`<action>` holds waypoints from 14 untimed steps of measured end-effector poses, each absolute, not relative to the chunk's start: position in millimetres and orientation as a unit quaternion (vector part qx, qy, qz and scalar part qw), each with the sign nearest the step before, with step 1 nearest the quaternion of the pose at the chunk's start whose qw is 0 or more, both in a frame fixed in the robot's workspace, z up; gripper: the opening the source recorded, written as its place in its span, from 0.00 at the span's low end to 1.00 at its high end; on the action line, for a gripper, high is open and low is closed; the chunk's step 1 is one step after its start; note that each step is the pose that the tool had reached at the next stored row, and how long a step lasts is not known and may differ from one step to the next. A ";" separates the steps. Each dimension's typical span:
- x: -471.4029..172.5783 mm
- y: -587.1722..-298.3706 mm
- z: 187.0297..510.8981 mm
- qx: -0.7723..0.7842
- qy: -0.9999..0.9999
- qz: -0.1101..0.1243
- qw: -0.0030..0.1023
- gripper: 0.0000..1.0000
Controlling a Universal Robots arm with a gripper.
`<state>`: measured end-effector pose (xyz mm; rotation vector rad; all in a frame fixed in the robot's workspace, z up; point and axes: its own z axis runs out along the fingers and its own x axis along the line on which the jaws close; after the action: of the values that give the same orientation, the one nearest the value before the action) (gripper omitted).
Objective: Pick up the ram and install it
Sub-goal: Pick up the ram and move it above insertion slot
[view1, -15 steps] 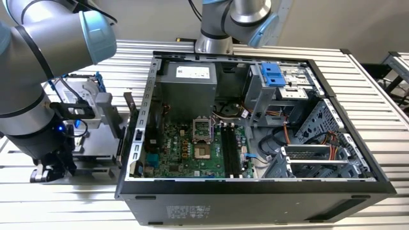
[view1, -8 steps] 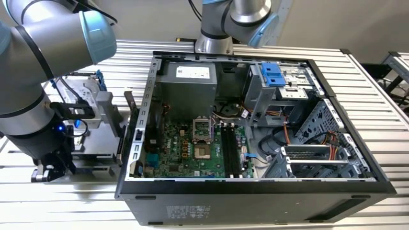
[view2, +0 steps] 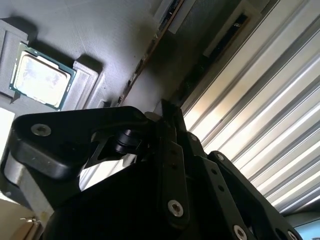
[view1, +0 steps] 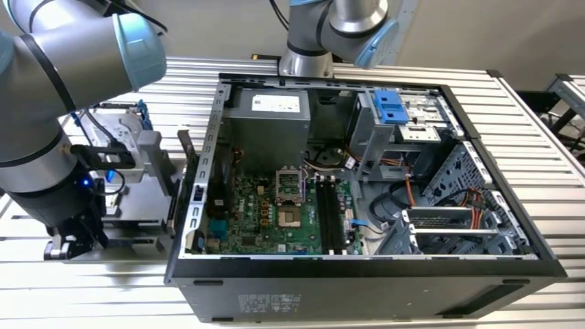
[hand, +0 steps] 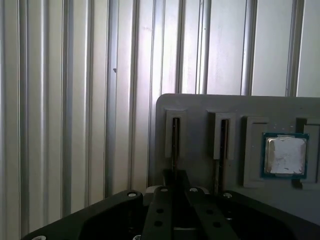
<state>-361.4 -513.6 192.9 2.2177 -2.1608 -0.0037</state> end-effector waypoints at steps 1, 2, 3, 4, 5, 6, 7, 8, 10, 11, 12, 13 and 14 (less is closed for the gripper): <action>-361.4 -513.6 193.8 0.716 -0.698 -0.001 0.023 0.00; -361.4 -513.6 194.9 0.716 -0.698 -0.001 0.023 0.00; -361.4 -513.6 195.9 0.716 -0.698 -0.001 0.023 0.00; -361.4 -513.6 196.9 0.716 -0.698 -0.001 0.023 0.00; -361.4 -513.6 198.1 0.716 -0.698 -0.001 0.023 0.00; -361.4 -513.6 199.4 0.716 -0.698 -0.001 0.023 0.00; -361.5 -513.6 200.7 0.716 -0.698 -0.001 0.023 0.00; -361.4 -513.6 202.1 0.716 -0.698 -0.001 0.023 0.00; -361.4 -513.6 204.9 0.716 -0.698 -0.001 0.023 0.00; -361.4 -513.6 206.5 0.716 -0.698 -0.001 0.023 0.00; -361.4 -513.6 208.2 0.716 -0.698 -0.001 0.023 0.00; -361.4 -513.6 209.9 0.716 -0.698 -0.001 0.023 0.00; -361.4 -513.6 211.6 0.716 -0.698 -0.001 0.023 0.00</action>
<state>-361.4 -513.6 211.6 2.2176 -2.1608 -0.0037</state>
